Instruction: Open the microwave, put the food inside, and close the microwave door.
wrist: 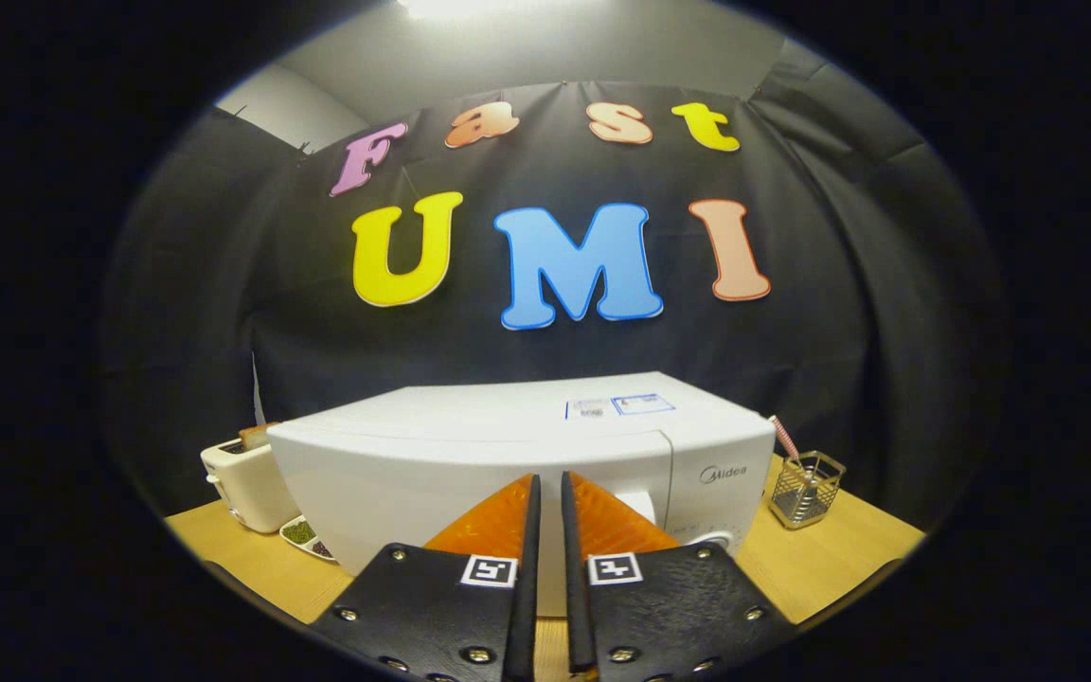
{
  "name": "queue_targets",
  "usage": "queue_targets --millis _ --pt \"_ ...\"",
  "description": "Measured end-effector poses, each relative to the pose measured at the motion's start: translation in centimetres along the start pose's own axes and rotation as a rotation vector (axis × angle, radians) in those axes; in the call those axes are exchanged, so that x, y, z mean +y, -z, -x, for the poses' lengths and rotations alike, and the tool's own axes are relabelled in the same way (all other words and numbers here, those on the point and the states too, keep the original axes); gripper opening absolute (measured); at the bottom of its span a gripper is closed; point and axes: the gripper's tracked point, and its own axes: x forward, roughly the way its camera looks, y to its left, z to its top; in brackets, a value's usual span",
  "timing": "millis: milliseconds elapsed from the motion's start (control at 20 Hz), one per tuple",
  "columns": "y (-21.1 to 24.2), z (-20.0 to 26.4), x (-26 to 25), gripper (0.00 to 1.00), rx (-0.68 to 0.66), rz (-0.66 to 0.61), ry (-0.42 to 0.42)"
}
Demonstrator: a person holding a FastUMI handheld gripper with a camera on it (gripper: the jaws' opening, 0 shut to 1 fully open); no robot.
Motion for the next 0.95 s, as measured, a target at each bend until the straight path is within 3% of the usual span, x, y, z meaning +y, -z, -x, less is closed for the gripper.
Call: queue_targets --millis 100,200,650,950 --pt "-2.2 2.3 0.2 0.56 -0.003 0.038 -0.033" --pt "-5.0 4.4 0.0 0.99 0.001 -0.001 -0.066" --pt "-21.3 10.8 -2.8 0.98 -0.115 -0.024 -0.07" --pt "-23.7 12.7 -5.2 0.98 -0.126 -0.062 -0.074"
